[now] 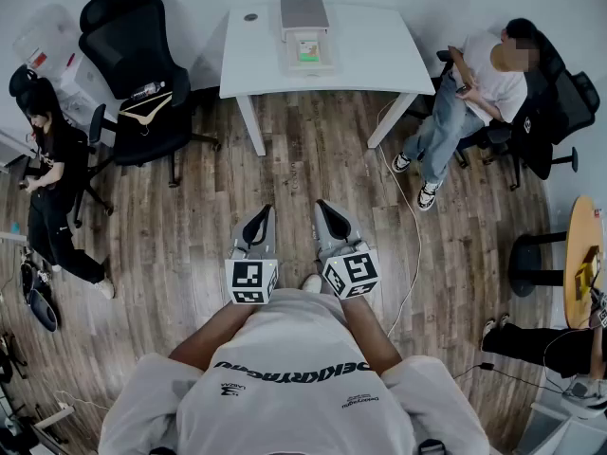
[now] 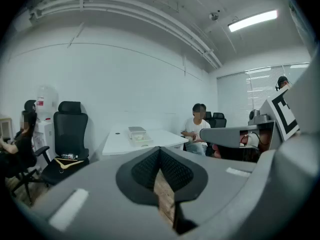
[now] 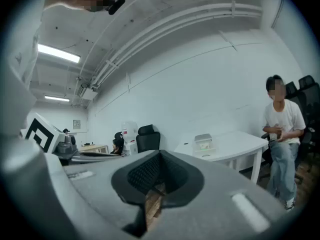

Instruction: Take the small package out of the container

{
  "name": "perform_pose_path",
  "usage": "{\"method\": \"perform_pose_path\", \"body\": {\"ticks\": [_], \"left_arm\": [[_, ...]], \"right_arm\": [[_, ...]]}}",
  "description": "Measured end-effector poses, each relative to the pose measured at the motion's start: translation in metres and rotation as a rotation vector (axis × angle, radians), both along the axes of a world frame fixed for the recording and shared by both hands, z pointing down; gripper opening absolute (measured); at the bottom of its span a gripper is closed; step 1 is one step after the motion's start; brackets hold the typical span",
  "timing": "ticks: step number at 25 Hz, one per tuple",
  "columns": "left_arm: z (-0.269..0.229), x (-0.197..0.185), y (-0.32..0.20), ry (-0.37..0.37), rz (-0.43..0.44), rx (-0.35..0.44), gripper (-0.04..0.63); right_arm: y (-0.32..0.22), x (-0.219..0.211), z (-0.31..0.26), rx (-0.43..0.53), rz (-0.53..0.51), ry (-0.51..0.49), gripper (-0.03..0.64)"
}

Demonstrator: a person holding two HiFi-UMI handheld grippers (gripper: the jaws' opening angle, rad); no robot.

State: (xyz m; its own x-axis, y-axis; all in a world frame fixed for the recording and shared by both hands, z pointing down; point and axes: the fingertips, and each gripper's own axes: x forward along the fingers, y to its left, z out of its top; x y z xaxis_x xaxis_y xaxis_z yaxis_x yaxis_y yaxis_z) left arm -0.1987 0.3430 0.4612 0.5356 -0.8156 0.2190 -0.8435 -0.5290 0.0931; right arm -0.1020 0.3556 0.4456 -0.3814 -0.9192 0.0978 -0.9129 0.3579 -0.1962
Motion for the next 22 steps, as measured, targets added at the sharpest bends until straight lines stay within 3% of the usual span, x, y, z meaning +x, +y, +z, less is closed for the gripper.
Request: {"method": "perform_pose_path", "body": {"ticks": [22], "left_arm": [[0.003, 0.066, 0.022, -0.010, -0.021, 0.024, 0.003]], "right_arm": [[0.013, 0.062, 0.000, 0.044, -0.048, -0.012, -0.002]]}}
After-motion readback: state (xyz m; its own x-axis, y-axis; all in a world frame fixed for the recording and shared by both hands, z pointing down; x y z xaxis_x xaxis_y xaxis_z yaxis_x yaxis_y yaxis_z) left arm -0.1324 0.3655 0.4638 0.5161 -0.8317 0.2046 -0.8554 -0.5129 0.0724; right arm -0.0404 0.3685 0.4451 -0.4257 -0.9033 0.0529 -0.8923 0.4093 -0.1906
